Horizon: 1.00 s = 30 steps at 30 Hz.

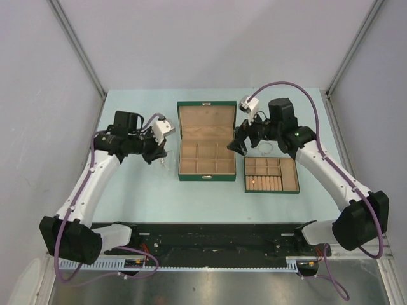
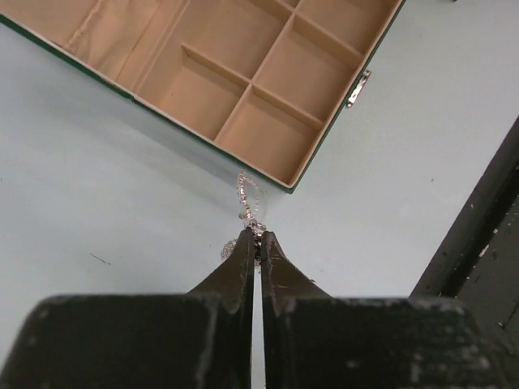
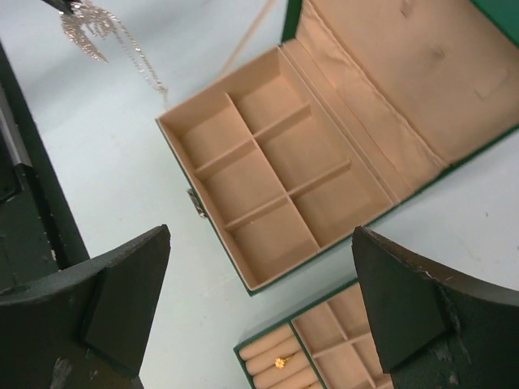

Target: Organize the mixed jewelry

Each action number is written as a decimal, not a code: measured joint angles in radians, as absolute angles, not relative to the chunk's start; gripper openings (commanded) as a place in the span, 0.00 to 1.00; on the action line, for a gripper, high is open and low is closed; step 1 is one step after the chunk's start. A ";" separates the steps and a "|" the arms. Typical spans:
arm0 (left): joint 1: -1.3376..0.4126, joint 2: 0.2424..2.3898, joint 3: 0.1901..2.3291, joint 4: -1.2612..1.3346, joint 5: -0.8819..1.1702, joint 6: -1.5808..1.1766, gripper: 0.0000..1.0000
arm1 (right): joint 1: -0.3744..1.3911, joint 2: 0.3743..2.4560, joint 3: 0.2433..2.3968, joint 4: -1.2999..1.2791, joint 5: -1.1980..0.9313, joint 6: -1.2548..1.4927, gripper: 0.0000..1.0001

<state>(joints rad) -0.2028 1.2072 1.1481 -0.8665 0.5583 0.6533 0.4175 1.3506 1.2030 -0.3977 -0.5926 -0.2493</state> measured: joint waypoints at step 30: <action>-0.256 1.206 1.494 -0.924 0.923 0.427 0.00 | 0.655 1.448 1.321 -0.288 -0.673 -0.236 0.93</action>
<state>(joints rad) -0.2558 1.2060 1.4937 -0.9241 0.9226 0.4274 0.6548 1.4479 1.3209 -0.2882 -0.6727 -0.2363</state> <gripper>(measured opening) 0.020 0.955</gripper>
